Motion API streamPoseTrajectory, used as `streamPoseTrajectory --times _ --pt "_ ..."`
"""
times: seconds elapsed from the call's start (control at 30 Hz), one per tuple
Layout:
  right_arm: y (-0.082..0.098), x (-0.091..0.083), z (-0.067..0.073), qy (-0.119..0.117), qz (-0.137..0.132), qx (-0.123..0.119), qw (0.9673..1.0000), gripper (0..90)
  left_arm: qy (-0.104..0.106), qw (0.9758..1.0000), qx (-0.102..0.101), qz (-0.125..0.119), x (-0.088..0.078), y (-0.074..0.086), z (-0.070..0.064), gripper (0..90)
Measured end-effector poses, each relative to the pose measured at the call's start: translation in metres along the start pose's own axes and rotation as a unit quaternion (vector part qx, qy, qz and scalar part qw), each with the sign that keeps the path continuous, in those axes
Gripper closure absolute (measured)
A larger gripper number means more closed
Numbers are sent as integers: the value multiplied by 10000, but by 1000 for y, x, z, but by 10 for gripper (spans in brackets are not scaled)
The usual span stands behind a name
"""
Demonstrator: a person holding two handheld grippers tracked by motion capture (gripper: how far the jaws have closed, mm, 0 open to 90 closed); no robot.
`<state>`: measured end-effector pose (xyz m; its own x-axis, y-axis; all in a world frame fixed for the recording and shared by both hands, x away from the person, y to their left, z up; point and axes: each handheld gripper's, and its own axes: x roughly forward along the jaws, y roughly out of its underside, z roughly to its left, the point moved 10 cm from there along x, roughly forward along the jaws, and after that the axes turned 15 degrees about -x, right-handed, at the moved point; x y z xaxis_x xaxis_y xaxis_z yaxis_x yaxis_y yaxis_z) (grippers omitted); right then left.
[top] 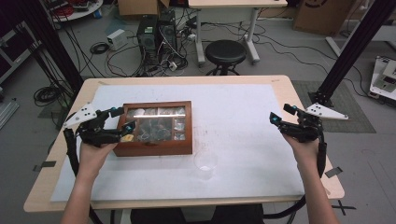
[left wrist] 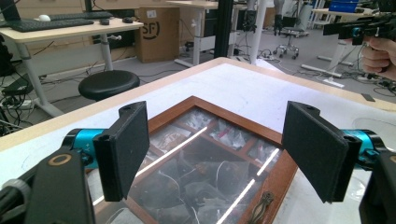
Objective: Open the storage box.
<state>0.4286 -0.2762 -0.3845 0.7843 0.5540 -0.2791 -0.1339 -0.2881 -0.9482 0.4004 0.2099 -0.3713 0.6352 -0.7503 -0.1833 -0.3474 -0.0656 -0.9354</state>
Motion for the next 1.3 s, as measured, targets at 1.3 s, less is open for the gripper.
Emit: streamPoseTrajectory --times 1.3 --pt "10 4 -12 177 96 108 9997 249 -313 9991 -13 284 -58 72 21 234"
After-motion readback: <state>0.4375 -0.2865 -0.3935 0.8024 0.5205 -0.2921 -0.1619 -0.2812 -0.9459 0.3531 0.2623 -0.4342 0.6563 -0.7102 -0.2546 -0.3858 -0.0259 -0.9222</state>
